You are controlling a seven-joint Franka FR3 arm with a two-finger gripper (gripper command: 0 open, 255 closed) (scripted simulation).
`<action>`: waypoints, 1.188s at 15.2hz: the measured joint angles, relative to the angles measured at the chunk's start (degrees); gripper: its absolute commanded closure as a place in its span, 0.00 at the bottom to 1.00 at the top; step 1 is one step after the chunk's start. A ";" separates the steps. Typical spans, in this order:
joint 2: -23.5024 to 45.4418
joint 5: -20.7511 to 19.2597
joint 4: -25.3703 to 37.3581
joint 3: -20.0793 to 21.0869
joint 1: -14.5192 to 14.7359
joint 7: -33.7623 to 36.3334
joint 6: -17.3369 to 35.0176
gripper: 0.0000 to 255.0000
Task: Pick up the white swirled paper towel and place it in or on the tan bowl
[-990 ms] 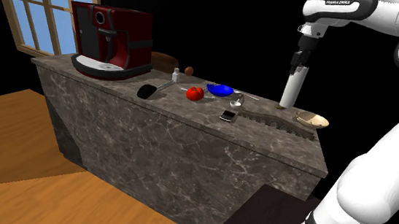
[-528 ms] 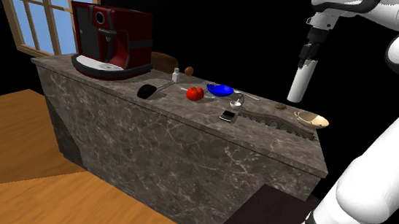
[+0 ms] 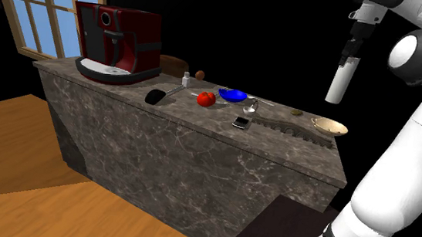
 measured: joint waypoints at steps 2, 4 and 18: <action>4.62 3.90 5.81 -2.63 -3.65 -4.78 -2.73 1.00; 8.92 7.96 11.79 -4.32 -8.07 -9.09 -6.00 1.00; 3.24 3.24 -2.69 -4.33 -5.34 -9.46 4.55 1.00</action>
